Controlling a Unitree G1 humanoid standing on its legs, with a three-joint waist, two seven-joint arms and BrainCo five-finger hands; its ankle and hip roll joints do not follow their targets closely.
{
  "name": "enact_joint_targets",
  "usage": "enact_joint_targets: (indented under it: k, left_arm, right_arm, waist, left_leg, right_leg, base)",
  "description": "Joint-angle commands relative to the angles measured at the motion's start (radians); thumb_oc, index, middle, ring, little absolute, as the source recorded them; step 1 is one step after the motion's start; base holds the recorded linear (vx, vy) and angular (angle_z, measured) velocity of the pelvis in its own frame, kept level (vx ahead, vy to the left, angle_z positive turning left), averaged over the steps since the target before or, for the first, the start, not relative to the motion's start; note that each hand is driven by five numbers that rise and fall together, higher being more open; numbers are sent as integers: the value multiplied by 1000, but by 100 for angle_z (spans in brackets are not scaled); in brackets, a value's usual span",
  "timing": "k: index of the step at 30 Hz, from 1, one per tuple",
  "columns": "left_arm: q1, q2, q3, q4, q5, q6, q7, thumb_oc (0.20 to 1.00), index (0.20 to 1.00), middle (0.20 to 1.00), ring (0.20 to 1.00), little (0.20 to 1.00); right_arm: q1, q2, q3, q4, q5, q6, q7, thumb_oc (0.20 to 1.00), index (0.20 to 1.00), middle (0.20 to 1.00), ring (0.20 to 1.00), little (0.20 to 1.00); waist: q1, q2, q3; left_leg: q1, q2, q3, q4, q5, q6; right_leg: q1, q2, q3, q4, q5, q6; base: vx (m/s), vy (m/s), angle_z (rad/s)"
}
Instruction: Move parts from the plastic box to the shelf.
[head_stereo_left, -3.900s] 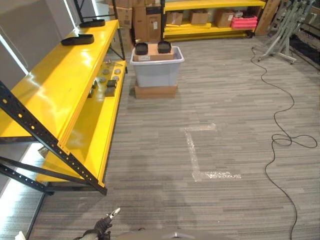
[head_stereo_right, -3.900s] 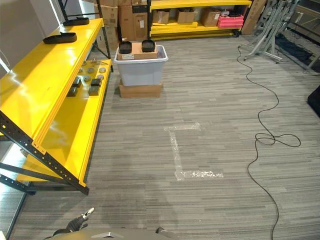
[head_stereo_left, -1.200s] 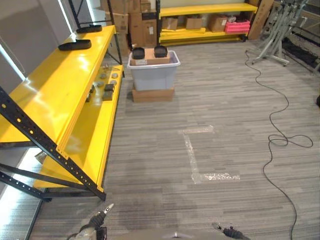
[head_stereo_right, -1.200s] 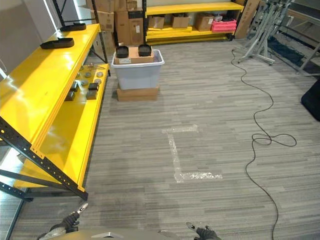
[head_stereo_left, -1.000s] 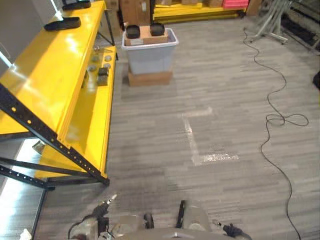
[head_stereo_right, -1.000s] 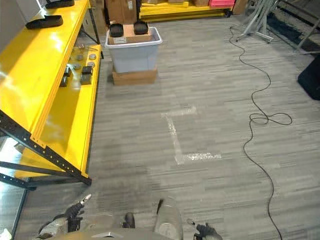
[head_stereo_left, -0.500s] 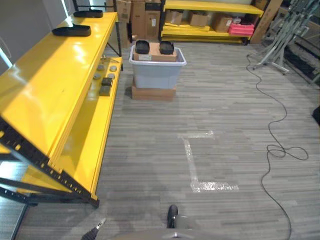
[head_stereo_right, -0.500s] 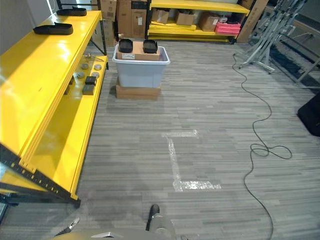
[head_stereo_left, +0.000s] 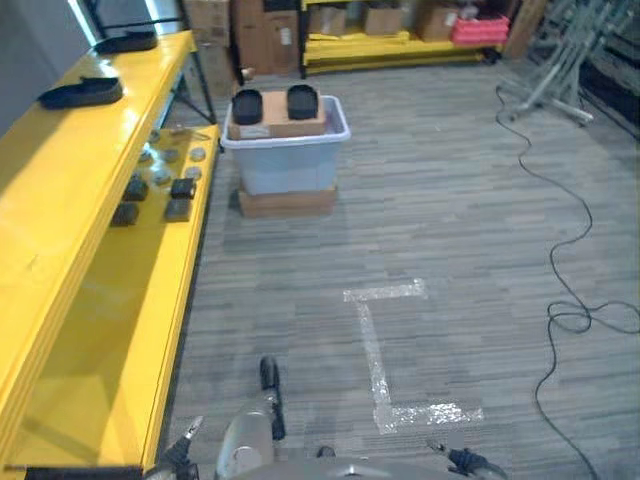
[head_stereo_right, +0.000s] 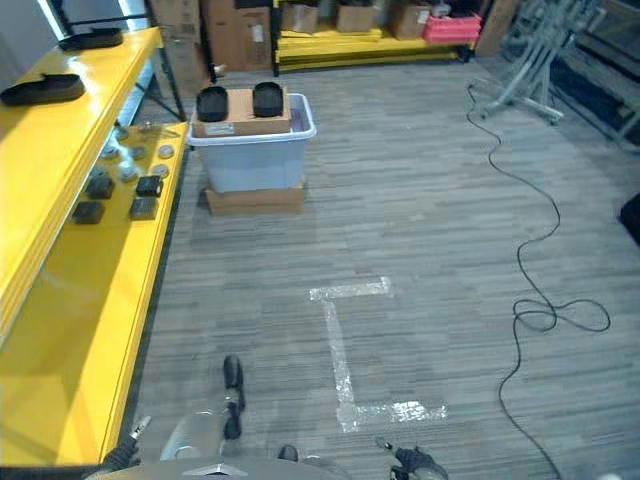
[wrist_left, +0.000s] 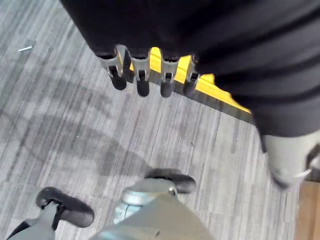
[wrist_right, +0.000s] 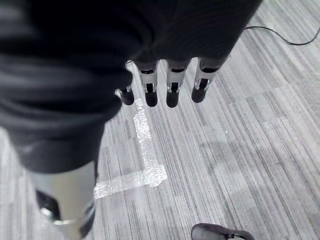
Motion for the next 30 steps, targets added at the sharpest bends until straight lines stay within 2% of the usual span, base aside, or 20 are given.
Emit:
enact_joint_targets:
  k: [1,3,4,6,9,10,11,13,15,16,18,19,20,21,22,23,24,27,30]
  left_arm:
    - [-15,15,27,-22,-42,-33,11,1000,1000,1000,1000,1000]
    - [-8,11,34,-20,-34,-40,15,1000,1000,1000,1000,1000]
    - [6,10,40,-19,-7,-41,21,1000,1000,1000,1000,1000]
    - [14,12,37,-19,17,-39,16,1000,1000,1000,1000,1000]
    - [3,18,-1,-32,34,-23,3,1000,1000,1000,1000,1000]
    - [-8,15,-26,-43,39,-12,5,1000,1000,1000,1000,1000]
    - [-11,12,-43,-50,30,-11,13,1000,1000,1000,1000,1000]
    - [-21,9,-63,-57,11,-10,27,1000,1000,1000,1000,1000]
    - [-44,8,-78,-61,2,0,40,1000,1000,1000,1000,1000]
    - [-44,8,-77,-61,2,0,40,1000,1000,1000,1000,1000]
    - [-59,17,-68,-52,4,4,38,1000,1000,1000,1000,1000]
    - [-63,21,-65,-51,3,7,38,1000,1000,1000,1000,1000]
    - [-58,30,-58,-53,7,11,31,1000,1000,1000,1000,1000]
    - [-56,34,-57,-50,11,11,24,1000,1000,1000,1000,1000]
    - [-51,36,-59,-46,15,6,20,1000,1000,1000,1000,1000]
    - [-46,36,-62,-44,16,1,17,1000,1000,1000,1000,1000]
    - [-37,37,-64,-42,23,-6,10,1000,1000,1000,1000,1000]
    - [-1,35,-56,-46,50,-29,-6,1000,1000,1000,1000,1000]
    - [13,33,-53,-47,47,-33,1,1000,1000,1000,1000,1000]
  right_arm:
    - [45,-22,-2,-40,-50,-67,-6,1000,1000,1000,1000,1000]
    - [32,-20,0,-39,-51,-71,-6,1000,1000,1000,1000,1000]
    - [11,-15,0,-37,-53,-63,0,1000,1000,1000,1000,1000]
    - [-2,-9,-3,-37,-32,-64,7,1000,1000,1000,1000,1000]
    - [-18,8,-3,-54,-12,-62,3,1000,1000,1000,1000,1000]
    - [-26,20,2,-67,10,-55,-15,1000,1000,1000,1000,1000]
    - [-34,26,6,-74,25,-48,-26,1000,1000,1000,1000,1000]
    - [-46,33,13,-75,41,-47,-34,1000,1000,1000,1000,1000]
    - [-56,45,17,-71,63,-70,-29,1000,1000,1000,1000,1000]
    - [-57,45,17,-71,63,-70,-29,1000,1000,1000,1000,1000]
    - [-53,47,16,-73,90,-90,-21,1000,1000,1000,1000,1000]
    - [-50,46,17,-79,100,-97,-18,1000,1000,1000,1000,1000]
    - [-40,43,0,-91,96,-100,-8,1000,1000,1000,1000,1000]
    - [-35,44,-9,-96,93,-102,-4,1000,1000,1000,1000,1000]
    - [-28,45,-23,-101,94,-105,1,1000,1000,1000,1000,1000]
    - [-21,45,-32,-104,94,-107,3,1000,1000,1000,1000,1000]
    - [-13,47,-46,-105,92,-109,4,1000,1000,1000,1000,1000]
    - [10,56,-84,-98,85,-125,7,1000,1000,1000,1000,1000]
    - [9,53,-96,-83,70,-126,11,1000,1000,1000,1000,1000]
  waist:
    - [31,-33,3]
    - [39,-35,0]
    - [57,-40,-4]
    - [76,-48,-10]
    - [95,-59,-44]
    - [101,-55,-56]
    - [103,-47,-60]
    - [97,-37,-57]
    - [78,-22,-39]
    - [77,-22,-38]
    - [55,-9,-18]
    - [46,-6,-12]
    - [22,-30,2]
    - [9,-45,5]
    - [-4,-54,9]
    - [-9,-50,15]
    - [-16,-53,15]
    - [-16,-51,21]
    - [-11,-66,8]
  left_leg:
    - [16,18,43,63,68,1]
    - [14,22,43,87,63,7]
    - [24,14,29,138,44,20]
    - [29,-8,15,195,21,35]
    - [94,-101,25,189,-43,119]
    - [137,-149,18,172,-79,162]
    - [164,-163,17,158,-93,180]
    - [201,-172,22,140,-112,192]
    - [263,-166,14,106,-119,180]
    - [264,-165,12,105,-118,179]
    - [336,-151,-27,81,-133,157]
    - [346,-140,-30,80,-126,154]
    - [375,-156,-46,94,-170,150]
    - [386,-166,-56,102,-195,146]
    - [405,-166,-70,112,-224,141]
    - [422,-156,-83,122,-245,137]
    - [435,-153,-100,126,-258,136]
    - [470,-130,-123,151,-303,129]
    - [470,-108,-122,183,-315,113]
  right_leg:
    - [-32,-131,46,148,-35,96]
    - [-24,-136,48,171,-59,98]
    - [-6,-156,45,232,-94,103]
    - [20,-181,39,285,-96,108]
    - [12,-243,8,491,17,173]
    - [-44,-285,-3,643,105,207]
    - [-94,-307,-3,731,142,215]
    - [-168,-320,-13,776,145,216]
    - [-266,-308,-55,695,103,200]
    - [-263,-307,-57,693,103,199]
    - [-355,-304,-82,564,118,197]
    - [-380,-301,-98,471,173,186]
    - [-423,-332,-77,304,288,227]
    - [-445,-351,-61,200,331,242]
    - [-463,-368,-44,94,350,254]
    - [-467,-371,-37,37,356,258]
    - [-489,-388,-22,-3,367,264]
    - [-485,-415,-18,-14,382,275]
    - [-409,-412,-22,-24,352,277]
  base:
    - [371,85,-49]
    - [420,91,-55]
    - [543,124,-59]
    - [562,155,-71]
    - [486,252,-25]
    - [462,328,52]
    - [373,259,55]
    - [252,98,36]
    - [288,-26,18]
    - [215,-98,26]
    - [224,-175,66]
    - [342,-357,65]
    - [374,-403,26]
    - [517,-416,-12]
    - [449,-313,-3]
    - [479,-298,27]
    - [392,-219,50]
    - [494,-290,66]
    - [395,-286,40]
